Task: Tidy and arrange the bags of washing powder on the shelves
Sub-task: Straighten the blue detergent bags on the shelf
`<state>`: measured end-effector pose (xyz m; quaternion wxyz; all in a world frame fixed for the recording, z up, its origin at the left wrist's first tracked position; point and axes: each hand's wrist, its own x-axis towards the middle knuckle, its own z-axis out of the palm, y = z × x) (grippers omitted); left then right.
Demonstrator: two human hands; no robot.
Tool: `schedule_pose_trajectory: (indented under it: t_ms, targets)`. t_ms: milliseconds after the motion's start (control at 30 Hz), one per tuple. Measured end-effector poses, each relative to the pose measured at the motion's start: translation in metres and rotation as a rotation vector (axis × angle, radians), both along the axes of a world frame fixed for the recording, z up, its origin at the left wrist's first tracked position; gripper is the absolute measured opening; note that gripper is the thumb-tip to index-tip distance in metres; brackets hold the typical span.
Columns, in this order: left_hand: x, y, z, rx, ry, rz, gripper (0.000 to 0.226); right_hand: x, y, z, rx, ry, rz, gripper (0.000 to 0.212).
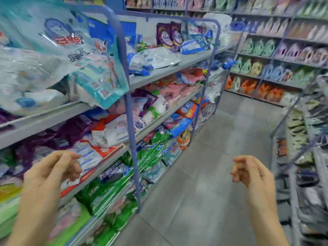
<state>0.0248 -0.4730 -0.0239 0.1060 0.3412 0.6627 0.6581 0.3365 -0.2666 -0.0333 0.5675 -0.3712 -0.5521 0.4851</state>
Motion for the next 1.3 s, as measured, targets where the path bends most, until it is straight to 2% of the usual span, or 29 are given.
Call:
schedule_pose_trajectory:
  t_ms: [167, 333, 433, 600, 667, 733, 933, 1000, 1100, 1233, 1300]
  targets:
    - [0.003, 0.083, -0.004, 0.015, 0.028, -0.029, 0.02, -0.017, 0.08, -0.006, 0.03, 0.004, 0.025, 0.033]
    - [-0.01, 0.184, -0.005, 0.11, 0.029, -0.018, 0.024, -0.047, 0.168, -0.006, 0.083, -0.021, 0.057, 0.033]
    - [-0.022, 0.25, 0.008, 0.153, 0.013, -0.087, 0.037, -0.064, 0.225, 0.007, 0.106, 0.002, 0.063, 0.032]
    - [-0.05, 0.34, 0.022, 0.174, 0.053, -0.061, 0.022, -0.102, 0.317, 0.021, 0.139, 0.011, 0.089, 0.034]
    - [-0.061, 0.366, 0.025, 0.18, 0.04, -0.017, 0.03, -0.122, 0.352, 0.028, 0.162, 0.006, 0.135, 0.035]
    - [-0.069, 0.387, 0.029, 0.194, 0.026, 0.026, 0.025, -0.146, 0.389, 0.035, 0.195, -0.014, 0.207, 0.033]
    - [-0.085, 0.436, 0.032, 0.232, 0.062, 0.247, 0.023, -0.254, 0.495, 0.078, 0.518, -0.275, 0.536, 0.011]
    - [-0.085, 0.449, 0.036, 0.235, 0.062, 0.353, 0.035, -0.298, 0.522, 0.094, 0.65, -0.376, 0.606, 0.003]
    - [-0.083, 0.461, 0.04, 0.238, 0.081, 0.501, 0.051, -0.362, 0.549, 0.116, 0.958, -0.546, 0.644, 0.026]
    - [-0.076, 0.47, 0.046, 0.206, 0.13, 0.652, 0.04, -0.429, 0.55, 0.124, 1.361, -0.925, 0.881, 0.076]
    - [-0.073, 0.473, 0.049, 0.193, 0.146, 0.694, 0.032, -0.451, 0.545, 0.116, 1.465, -1.13, 0.942, 0.095]
